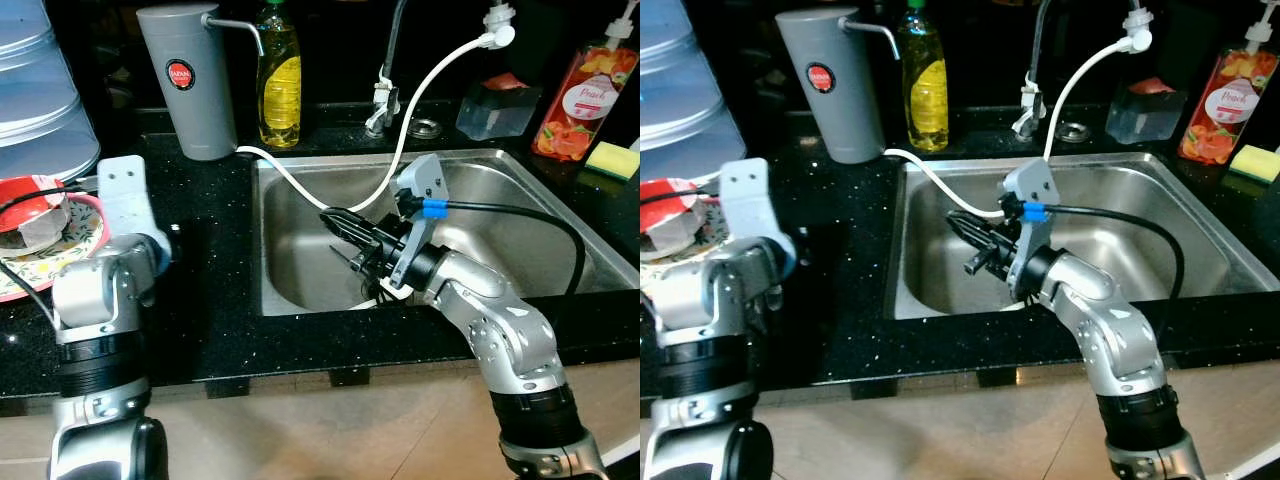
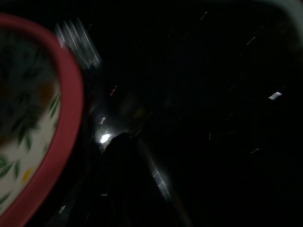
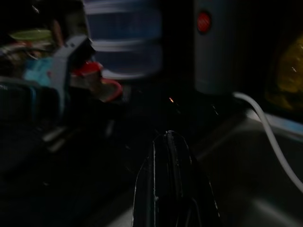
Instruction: Kitchen organization
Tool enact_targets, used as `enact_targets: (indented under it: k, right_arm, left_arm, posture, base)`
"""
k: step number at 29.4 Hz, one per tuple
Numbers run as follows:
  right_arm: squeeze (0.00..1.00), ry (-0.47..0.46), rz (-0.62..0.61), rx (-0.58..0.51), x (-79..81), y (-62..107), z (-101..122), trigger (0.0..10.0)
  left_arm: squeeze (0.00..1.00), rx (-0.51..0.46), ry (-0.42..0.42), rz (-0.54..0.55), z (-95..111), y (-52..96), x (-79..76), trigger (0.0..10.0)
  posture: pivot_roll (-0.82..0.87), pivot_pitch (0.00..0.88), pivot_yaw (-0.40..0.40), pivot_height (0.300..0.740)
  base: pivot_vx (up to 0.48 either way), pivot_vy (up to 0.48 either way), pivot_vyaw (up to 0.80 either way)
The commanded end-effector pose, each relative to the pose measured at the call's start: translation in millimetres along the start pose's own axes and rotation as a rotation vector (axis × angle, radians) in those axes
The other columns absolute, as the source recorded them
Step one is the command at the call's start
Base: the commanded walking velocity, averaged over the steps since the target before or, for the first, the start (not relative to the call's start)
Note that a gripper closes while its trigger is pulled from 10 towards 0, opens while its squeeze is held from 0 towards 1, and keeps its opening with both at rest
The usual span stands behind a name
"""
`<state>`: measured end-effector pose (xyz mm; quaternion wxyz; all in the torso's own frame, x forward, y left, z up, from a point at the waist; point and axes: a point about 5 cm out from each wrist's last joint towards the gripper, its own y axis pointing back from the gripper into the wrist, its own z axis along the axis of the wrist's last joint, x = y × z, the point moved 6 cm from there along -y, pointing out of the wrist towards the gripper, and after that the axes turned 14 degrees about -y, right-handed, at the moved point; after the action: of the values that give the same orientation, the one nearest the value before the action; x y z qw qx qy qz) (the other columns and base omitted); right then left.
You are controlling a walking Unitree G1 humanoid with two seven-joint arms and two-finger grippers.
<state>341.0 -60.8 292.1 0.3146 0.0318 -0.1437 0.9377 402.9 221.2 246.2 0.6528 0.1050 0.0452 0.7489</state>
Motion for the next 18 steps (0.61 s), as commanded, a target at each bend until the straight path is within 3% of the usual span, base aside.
enact_targets:
  k: [1,5,9,12,15,16,18]
  right_arm:
    - [0.0,-0.005,0.04,-0.018,7.6,0.6,7,10.0]
    - [0.0,0.03,0.107,0.022,18.7,2.5,1,10.0]
    - [0.0,0.042,0.134,0.038,23.6,3.9,-3,10.0]
    - [0.0,0.039,0.138,0.047,24.7,4.4,-6,10.0]
    - [0.0,0.035,0.135,0.046,24.6,3.8,-7,10.0]
    - [0.0,0.032,0.133,0.045,24.5,3.1,-7,10.0]
    - [0.0,0.028,0.129,0.042,24.9,2.3,-8,10.0]
  left_arm:
    - [0.0,-0.081,0.012,-0.034,20,3.4,-4.8,10.0]
    - [0.0,-0.199,-0.018,-0.115,53,16.1,-23.0,10.0]
    - [0.0,-0.169,-0.056,-0.079,52,18.4,-23.1,10.0]
    - [0.0,-0.073,-0.085,0.024,35,22.2,-26.2,10.0]
    - [0.0,-0.061,-0.086,0.042,33,22.2,-28.1,10.0]
    - [1.0,-0.037,-0.077,0.06,29,21.8,-28.5,10.0]
    - [1.0,-0.011,-0.092,0.138,26,23.6,-19.6,10.0]
  posture:
    - [-0.03,0.094,0.016,0.74]
    - [-0.03,0.088,0.018,0.74]
    - [-0.03,0.094,0.031,0.74]
    - [-0.02,0.095,0.032,0.74]
    - [-0.02,0.095,0.035,0.74]
    - [-0.02,0.095,0.037,0.74]
    - [-0.03,0.094,0.042,0.74]
  base:
    - [0.0,0.0,0.0]
    - [0.0,0.0,0.0]
    - [0.0,0.0,0.0]
    - [0.0,0.0,0.0]
    - [0.0,0.0,0.0]
    - [0.0,0.0,0.0]
    - [0.0,0.0,0.0]
